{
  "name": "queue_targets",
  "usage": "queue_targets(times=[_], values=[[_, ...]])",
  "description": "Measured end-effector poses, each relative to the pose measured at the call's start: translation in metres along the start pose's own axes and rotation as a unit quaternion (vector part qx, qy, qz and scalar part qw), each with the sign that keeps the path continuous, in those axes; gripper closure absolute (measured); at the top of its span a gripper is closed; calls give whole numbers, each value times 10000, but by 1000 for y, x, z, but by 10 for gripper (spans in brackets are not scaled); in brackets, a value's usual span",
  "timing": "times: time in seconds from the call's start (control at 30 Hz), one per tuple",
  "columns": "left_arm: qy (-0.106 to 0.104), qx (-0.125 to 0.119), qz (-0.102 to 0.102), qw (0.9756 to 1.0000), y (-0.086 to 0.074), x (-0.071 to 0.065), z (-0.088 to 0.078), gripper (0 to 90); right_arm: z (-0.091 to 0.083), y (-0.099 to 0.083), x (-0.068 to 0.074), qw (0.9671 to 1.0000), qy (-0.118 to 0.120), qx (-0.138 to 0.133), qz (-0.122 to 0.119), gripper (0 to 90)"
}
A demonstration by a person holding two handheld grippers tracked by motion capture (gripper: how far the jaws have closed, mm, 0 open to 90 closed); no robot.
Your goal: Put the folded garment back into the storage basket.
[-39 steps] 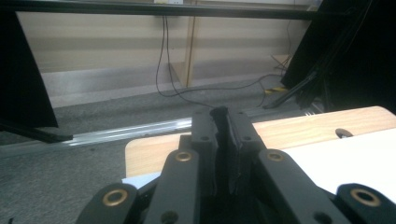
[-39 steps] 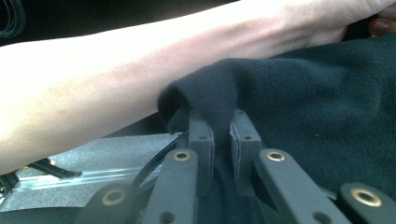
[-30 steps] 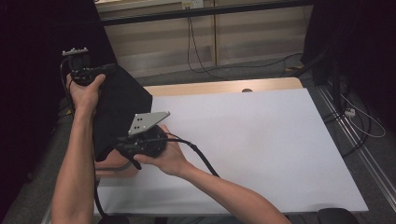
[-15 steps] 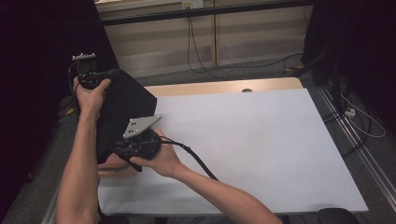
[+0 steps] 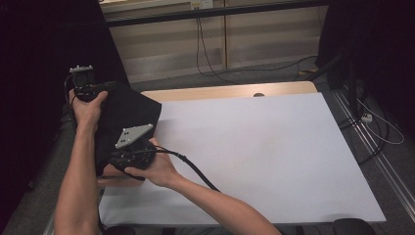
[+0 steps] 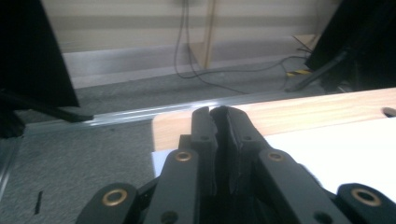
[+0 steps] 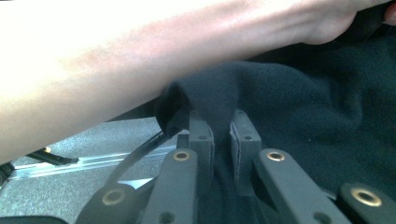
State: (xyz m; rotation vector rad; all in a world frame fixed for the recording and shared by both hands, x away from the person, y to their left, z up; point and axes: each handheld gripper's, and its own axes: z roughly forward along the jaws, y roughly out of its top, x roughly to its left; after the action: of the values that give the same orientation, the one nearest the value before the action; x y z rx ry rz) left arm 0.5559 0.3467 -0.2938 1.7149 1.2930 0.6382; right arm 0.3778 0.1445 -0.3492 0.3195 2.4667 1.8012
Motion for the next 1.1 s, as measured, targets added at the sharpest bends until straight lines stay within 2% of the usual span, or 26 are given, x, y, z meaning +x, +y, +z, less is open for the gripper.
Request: queue_targets(times=[0.2, 0.4, 0.57, 0.83, 0.9, 1.1], values=[[48, 131, 72, 9999, -9, 8, 0, 828, 10, -4, 3, 9999, 87, 54, 35, 825], [146, 193, -28, 9997, -19, 18, -3, 827, 16, -8, 1, 9998, 105, 168, 52, 825], [194, 318, 21, 9993, -25, 23, -4, 827, 21, -10, 5, 9995, 108, 300, -22, 825], [199, 359, -73, 9991, -36, 33, -4, 826, 30, -12, 3, 9993, 135, 338, 43, 825], [208, 351, -156, 9990, -43, 38, -2, 826, 34, -15, 2, 9990, 138, 409, 61, 825], [228, 375, -203, 9988, -48, 40, 3, 824, 40, -18, -3, 9987, 102, 488, 80, 824]])
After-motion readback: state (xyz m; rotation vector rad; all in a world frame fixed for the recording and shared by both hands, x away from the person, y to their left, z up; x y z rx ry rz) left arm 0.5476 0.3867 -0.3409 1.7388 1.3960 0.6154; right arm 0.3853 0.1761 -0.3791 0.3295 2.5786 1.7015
